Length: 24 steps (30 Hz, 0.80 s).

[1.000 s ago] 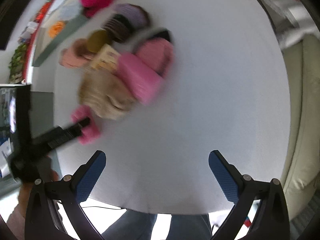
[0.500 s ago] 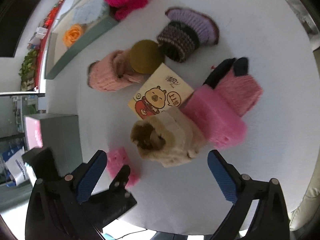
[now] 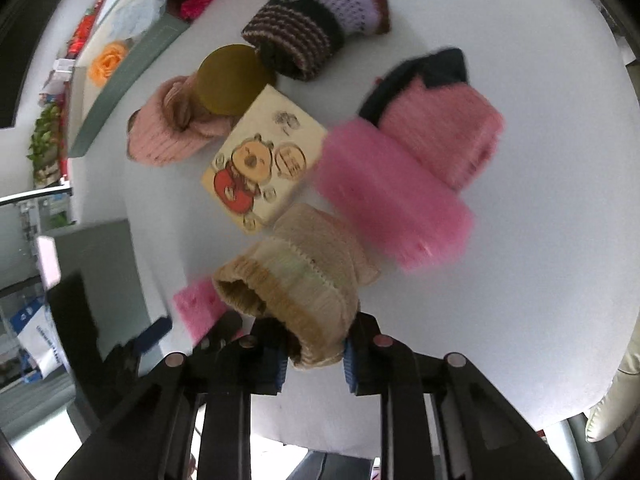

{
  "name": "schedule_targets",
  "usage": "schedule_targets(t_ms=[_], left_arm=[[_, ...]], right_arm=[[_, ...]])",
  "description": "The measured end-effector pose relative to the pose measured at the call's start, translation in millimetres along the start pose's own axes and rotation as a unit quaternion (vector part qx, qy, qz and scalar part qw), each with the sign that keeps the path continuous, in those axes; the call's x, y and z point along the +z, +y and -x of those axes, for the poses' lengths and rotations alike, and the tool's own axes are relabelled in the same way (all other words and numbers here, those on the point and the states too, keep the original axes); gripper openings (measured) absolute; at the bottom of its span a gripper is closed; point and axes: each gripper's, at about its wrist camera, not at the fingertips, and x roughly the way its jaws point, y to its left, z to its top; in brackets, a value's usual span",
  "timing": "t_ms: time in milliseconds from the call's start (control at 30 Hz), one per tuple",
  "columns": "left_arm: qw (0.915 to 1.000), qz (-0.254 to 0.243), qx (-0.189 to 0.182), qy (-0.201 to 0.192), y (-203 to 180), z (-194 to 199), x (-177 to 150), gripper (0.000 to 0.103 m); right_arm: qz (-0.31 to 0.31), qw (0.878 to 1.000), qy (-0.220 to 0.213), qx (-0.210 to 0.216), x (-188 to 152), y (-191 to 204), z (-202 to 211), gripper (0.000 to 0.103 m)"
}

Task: Organize soft objects
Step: 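Grasp the pink sponge with the left gripper while the right grasps the beige knit hat, then lift and carry the sponge with the left gripper while the right carries the hat to the box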

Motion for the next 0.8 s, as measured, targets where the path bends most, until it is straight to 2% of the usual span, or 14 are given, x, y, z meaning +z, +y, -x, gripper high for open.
schedule_targets(t_ms=[33,100,233,433,700,800], left_arm=[[1.0,-0.005,0.005,-0.003,-2.1,0.1,-1.3,0.102],[0.9998,-0.016,-0.007,-0.013,-7.4,5.8,-6.2,0.088],[0.9987,-0.047,-0.007,-0.019,-23.7,17.9,-15.8,0.045],[0.9961,-0.086,-0.006,-0.021,-35.3,26.8,-31.3,0.045],[0.993,-0.075,-0.083,-0.038,-19.7,47.7,-71.1,0.045],[0.9919,-0.07,-0.096,-0.046,-9.5,58.4,-79.2,0.045]], right_arm=[[-0.003,1.0,0.002,0.004,-5.2,-4.9,2.1,0.023],[-0.015,1.0,0.006,0.015,-15.3,-17.4,5.5,0.023],[-0.027,0.999,0.011,0.016,-32.1,-36.7,8.7,0.023],[-0.039,0.999,0.009,0.01,-51.6,-50.5,15.1,0.024],[-0.004,1.0,-0.003,-0.008,-60.3,-31.6,22.4,0.024],[0.003,1.0,-0.003,-0.006,-62.4,-11.9,17.9,0.024]])
